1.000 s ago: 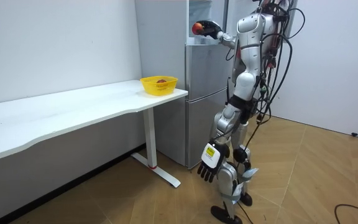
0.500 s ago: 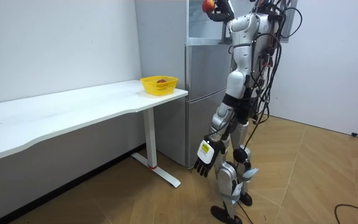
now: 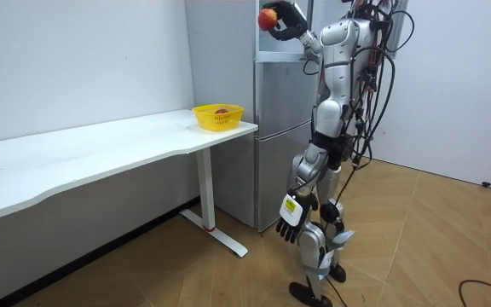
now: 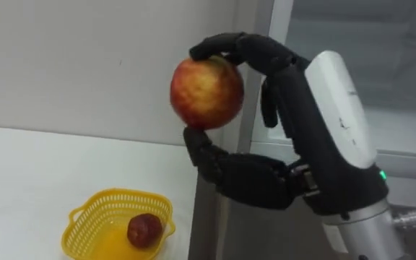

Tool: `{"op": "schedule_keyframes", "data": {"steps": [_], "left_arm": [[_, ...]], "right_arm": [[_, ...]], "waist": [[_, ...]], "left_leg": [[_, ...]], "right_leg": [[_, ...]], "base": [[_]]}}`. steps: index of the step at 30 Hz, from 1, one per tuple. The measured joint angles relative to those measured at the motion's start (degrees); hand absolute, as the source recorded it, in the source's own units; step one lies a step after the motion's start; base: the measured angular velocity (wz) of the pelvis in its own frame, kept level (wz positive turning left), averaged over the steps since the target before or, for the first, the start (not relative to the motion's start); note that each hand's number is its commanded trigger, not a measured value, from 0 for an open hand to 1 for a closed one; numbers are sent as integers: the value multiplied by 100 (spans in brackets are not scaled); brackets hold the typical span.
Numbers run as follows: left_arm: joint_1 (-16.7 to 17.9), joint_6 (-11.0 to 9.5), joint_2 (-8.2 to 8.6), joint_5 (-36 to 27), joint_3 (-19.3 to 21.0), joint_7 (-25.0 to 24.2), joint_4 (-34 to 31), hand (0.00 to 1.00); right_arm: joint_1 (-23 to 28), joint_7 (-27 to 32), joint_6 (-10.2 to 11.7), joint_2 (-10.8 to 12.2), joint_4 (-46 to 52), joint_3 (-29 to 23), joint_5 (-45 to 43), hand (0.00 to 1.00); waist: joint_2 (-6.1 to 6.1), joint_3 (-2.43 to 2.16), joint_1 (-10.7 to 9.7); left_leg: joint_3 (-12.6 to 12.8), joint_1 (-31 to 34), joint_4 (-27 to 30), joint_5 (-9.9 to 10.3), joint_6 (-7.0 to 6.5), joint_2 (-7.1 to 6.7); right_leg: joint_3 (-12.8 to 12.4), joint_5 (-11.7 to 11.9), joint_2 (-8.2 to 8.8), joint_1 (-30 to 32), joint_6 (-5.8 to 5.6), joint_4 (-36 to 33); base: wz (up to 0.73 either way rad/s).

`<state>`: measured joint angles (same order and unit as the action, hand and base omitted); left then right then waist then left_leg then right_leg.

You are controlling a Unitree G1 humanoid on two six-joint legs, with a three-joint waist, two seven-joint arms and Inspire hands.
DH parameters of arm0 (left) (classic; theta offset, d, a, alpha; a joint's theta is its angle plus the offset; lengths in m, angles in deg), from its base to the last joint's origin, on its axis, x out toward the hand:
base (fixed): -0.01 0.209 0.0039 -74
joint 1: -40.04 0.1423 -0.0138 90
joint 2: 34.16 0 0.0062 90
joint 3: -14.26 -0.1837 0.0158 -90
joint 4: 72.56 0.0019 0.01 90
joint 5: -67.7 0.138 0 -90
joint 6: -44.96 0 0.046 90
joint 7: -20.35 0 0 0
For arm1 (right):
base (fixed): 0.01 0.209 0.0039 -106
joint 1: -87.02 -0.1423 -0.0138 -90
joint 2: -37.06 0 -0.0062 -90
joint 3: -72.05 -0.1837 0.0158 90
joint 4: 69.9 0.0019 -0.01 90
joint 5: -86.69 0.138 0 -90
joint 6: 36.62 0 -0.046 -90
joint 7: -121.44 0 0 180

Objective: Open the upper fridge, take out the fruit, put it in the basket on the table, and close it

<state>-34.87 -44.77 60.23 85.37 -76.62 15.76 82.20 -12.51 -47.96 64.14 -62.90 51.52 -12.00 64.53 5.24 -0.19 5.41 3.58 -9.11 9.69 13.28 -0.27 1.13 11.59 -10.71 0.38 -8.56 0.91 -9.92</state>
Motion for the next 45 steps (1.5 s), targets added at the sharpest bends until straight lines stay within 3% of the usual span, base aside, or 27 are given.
{"op": "schedule_keyframes", "data": {"steps": [3,6,14,16,21,27,31,40,45], "left_arm": [[-106,-65,-64,1,-1,-76,-1,0],[-164,-66,-65,24,5,-112,-6,0],[-286,-56,-120,5,12,-131,159,0],[-316,-16,-142,6,21,-191,184,0],[-329,113,-145,4,11,-228,169,0],[-313,173,-165,77,31,-224,118,0],[-333,234,-262,62,16,-230,50,0],[-281,369,-343,79,13,-332,-61,0],[-227,469,-364,206,-8,-454,-64,0]], "right_arm": [[-4,-125,62,1,-1,85,-162,100],[-168,-268,84,27,-149,242,-341,100],[-614,-543,-125,18,-813,800,-582,100],[-633,-686,-201,18,-1100,918,-738,100],[-777,-770,-463,19,-1824,1070,-741,100],[-976,-911,-621,29,-3010,1366,-1039,100],[-1014,-1096,-844,20,-3518,1603,-1146,100],[-1154,-1206,-1087,0,-4501,1937,-1322,100],[-1157,-1205,-1091,28,-4742,1991,-1418,100]], "waist": [[70,42,141],[94,43,261],[143,72,551],[216,119,602],[348,95,768],[421,134,938],[491,100,994],[485,109,1258],[485,119,1326]], "left_leg": [[-40,9,2,-1,1,0],[-54,39,5,0,-1,-8],[-105,59,-12,-1,1,-4],[-193,82,-5,-5,6,-12],[-348,146,12,-12,8,-38],[-440,162,84,-16,1,-76],[-590,262,127,-16,1,-91],[-712,265,178,-16,1,-108],[-769,318,210,-15,2,-112]], "right_leg": [[42,0,-1,-8,0,10],[77,0,7,10,-1,8],[134,1,4,15,-2,11],[229,0,15,2,-2,13],[331,-1,40,11,-4,15],[358,-11,65,-36,-19,24],[506,-14,76,-20,-25,22],[603,-14,83,-91,-25,21],[720,-14,90,-90,-25,20]], "base": [[4],[1],[4],[17],[15],[9],[16],[7],[6]]}}
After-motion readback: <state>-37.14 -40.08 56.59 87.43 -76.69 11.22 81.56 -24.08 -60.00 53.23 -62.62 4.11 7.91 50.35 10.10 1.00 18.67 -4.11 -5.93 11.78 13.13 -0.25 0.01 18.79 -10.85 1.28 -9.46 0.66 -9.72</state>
